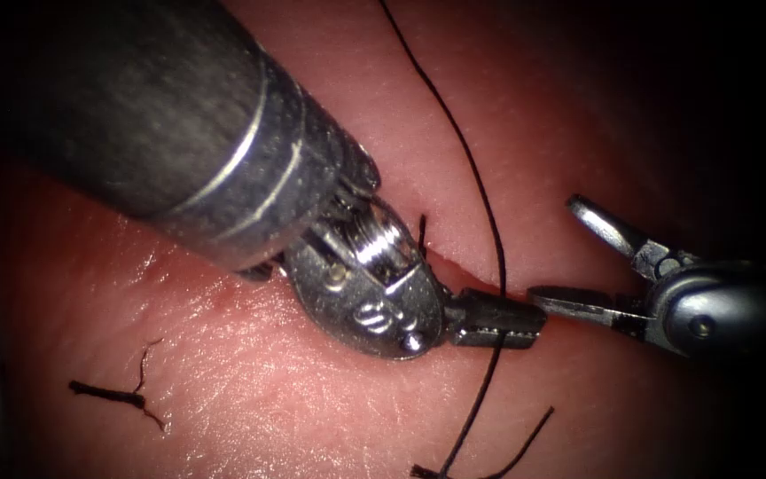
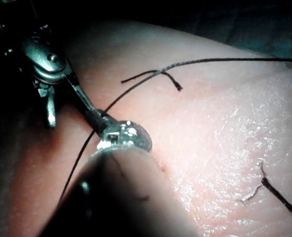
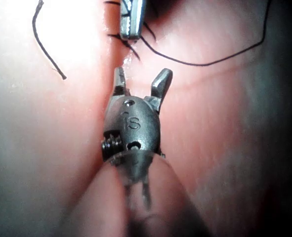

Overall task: Wound Closure
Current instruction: Use the left gripper to grab the suture and pull the needle back into frame

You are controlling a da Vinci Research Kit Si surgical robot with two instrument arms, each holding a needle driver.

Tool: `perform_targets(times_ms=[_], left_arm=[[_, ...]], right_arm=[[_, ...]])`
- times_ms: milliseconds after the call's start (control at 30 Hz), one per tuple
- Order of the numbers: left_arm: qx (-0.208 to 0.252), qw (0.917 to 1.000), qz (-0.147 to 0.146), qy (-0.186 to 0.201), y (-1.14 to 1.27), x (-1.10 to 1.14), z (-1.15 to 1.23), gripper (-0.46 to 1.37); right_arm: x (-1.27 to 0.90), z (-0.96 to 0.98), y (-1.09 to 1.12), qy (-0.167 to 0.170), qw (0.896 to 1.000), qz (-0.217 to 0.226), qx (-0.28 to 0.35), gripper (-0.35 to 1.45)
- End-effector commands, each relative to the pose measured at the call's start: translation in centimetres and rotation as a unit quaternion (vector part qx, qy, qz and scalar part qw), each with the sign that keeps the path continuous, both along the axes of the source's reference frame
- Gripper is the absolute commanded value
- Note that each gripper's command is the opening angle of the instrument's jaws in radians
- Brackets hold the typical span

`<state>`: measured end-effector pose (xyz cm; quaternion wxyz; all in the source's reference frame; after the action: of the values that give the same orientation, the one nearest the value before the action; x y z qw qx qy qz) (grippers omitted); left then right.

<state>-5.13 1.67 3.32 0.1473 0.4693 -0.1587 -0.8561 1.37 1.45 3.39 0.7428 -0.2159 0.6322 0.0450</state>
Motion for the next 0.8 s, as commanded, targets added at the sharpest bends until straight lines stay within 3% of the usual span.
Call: perform_targets(times_ms=[33,167,400,800], left_arm=[[0.001,1.0,-0.008,0.001,0.1,0.04,0.03,-0.35],[-0.002,0.9996,-0.029,0.004,0.44,0.11,0.24,-0.35],[-0.001,0.9985,-0.054,0.011,0.98,0.04,0.73,-0.35],[-0.005,0.9962,-0.087,0.004,1.75,-0.17,1.15,-0.35]], right_arm=[[0.0,0.0,0.0,-0.001,1.0,-0.002,0.0,1.21],[0.0,0.0,-0.01,-0.001,1.0,-0.002,0.0,1.21],[0.0,0.0,-0.03,0.0,1.0,-0.002,-0.001,1.21],[0.0,0.02,-0.05,-0.001,1.0,-0.002,-0.002,1.21]])
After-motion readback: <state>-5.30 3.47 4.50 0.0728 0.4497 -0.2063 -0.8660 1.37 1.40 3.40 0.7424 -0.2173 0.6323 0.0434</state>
